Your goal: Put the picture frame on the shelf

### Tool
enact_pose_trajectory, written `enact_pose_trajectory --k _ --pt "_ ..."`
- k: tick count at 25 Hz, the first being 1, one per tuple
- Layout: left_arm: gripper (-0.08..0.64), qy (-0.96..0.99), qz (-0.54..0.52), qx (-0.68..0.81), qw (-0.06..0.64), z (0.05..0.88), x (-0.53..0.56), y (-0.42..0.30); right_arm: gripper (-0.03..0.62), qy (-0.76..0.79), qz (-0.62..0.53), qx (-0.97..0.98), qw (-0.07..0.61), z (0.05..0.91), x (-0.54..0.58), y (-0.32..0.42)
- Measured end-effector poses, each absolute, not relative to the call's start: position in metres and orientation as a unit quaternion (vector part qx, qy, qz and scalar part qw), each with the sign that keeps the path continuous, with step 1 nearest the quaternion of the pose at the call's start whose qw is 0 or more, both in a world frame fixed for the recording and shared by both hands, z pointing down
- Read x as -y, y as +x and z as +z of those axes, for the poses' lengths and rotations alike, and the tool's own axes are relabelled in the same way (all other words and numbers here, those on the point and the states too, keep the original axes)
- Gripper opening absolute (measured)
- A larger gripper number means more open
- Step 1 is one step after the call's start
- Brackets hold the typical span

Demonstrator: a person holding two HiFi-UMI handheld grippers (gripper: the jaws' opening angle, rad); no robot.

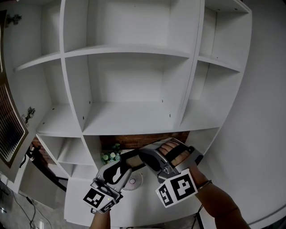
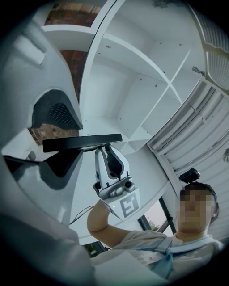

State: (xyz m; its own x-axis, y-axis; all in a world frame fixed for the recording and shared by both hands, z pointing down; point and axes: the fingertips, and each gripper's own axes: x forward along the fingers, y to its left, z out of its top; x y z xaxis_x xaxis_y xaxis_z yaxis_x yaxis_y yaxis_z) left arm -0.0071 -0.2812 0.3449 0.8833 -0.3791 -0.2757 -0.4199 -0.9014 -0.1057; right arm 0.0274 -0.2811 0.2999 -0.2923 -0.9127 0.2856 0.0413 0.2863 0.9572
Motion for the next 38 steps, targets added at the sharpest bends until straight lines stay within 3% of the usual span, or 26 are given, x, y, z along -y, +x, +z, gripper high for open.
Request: enact_pose_trajectory --k 30,35,38 --pt "0.153 -0.959 0.145 -0.233 0.065 0.330 0.306 -0.022 0.074 0.380 -0.504 0.603 0.487 0.228 0.334 0.040" --pt "0.022 -0.963 0.143 -0.218 0.073 0.325 0.307 -0.019 0.074 0.391 -0.499 0.603 0.484 0.218 0.346 0.043" --pt "0.009 -0.965 0.142 -0.208 0.072 0.327 0.308 -0.018 0.074 0.399 -0.494 0.604 0.482 0.213 0.355 0.045"
